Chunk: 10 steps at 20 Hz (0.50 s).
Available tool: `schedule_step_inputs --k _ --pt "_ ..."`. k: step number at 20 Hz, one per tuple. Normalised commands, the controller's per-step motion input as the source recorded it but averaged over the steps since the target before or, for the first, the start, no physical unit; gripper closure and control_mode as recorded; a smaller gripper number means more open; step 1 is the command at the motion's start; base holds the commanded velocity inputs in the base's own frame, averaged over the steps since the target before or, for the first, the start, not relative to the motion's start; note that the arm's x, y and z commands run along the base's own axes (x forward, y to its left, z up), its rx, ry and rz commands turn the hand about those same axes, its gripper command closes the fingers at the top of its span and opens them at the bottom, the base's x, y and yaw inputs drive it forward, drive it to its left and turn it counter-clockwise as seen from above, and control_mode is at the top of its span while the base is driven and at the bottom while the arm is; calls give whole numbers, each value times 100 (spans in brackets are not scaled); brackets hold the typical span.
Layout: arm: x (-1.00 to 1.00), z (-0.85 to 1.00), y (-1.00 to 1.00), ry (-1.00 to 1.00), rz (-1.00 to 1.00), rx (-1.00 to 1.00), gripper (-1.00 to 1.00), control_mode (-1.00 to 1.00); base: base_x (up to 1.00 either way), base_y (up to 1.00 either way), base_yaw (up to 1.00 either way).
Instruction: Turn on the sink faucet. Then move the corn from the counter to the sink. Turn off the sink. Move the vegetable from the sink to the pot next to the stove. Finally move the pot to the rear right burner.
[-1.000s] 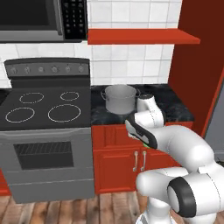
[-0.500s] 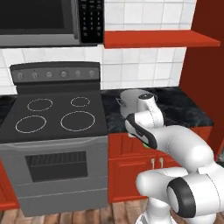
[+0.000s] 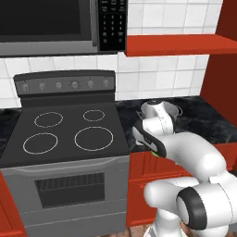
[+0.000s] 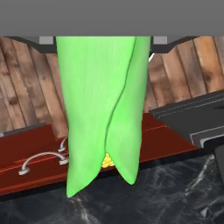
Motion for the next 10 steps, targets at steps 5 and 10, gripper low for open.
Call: schedule_step_inputs --k 5,10 --pt "0 0 0 0 0 0 100 100 47 39 -7" --pt "0 0 0 0 0 0 100 100 49 42 -6"
